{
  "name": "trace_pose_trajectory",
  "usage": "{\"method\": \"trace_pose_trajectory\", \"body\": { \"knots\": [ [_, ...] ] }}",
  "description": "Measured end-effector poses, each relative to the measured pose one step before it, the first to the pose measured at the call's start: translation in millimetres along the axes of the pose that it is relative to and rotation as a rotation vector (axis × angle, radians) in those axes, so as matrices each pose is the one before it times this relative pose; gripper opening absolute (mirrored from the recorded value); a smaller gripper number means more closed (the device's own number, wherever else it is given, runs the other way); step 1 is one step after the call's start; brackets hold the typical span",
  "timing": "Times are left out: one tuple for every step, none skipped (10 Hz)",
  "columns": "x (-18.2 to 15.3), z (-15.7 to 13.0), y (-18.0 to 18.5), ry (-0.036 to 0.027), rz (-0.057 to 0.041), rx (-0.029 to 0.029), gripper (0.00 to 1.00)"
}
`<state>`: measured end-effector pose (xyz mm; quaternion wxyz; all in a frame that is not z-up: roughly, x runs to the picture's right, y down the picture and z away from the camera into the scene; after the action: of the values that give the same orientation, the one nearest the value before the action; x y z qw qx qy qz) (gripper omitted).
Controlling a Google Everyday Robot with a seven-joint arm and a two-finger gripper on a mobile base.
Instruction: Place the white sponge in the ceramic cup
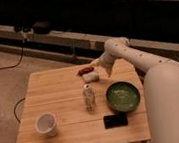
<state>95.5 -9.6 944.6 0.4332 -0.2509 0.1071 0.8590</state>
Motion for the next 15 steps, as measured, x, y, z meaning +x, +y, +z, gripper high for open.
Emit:
{"method": "trace_pose_trajectory", "body": {
  "knots": [
    [0.51,2.71,1.93,0.00022,-0.01854,-0.00610,0.80],
    [1.54,3.59,2.17,0.00335,-0.02983,-0.00983,0.80],
    [1.61,2.69,1.55,0.00500,-0.02275,-0.00771,0.80],
    [1.65,3.01,1.37,0.00576,-0.02510,-0.00619,0.80],
    [0.90,2.78,-0.52,0.00370,-0.02490,0.00009,0.80],
    [0.75,2.78,-0.81,0.00404,-0.02559,0.00276,0.80],
    [0.63,2.76,-0.52,0.00503,-0.02049,0.00415,0.80],
    [0.10,2.38,0.16,0.00520,-0.01972,0.00326,0.80],
    [-0.49,2.00,-0.27,0.00565,-0.01957,0.00116,0.80],
    [-0.89,0.81,0.02,0.00746,-0.02400,-0.00286,0.80],
    [-0.22,0.21,0.04,0.00630,-0.01989,-0.00213,0.80],
    [-0.62,-0.21,1.53,0.00667,-0.03015,-0.00270,0.80],
    [-0.97,1.05,2.85,0.00554,-0.03060,-0.00020,0.80],
    [-0.91,1.41,2.70,0.00416,-0.02021,0.00182,0.80],
    [-1.58,1.37,2.46,0.00239,-0.01741,0.00265,0.80]
  ]
}}
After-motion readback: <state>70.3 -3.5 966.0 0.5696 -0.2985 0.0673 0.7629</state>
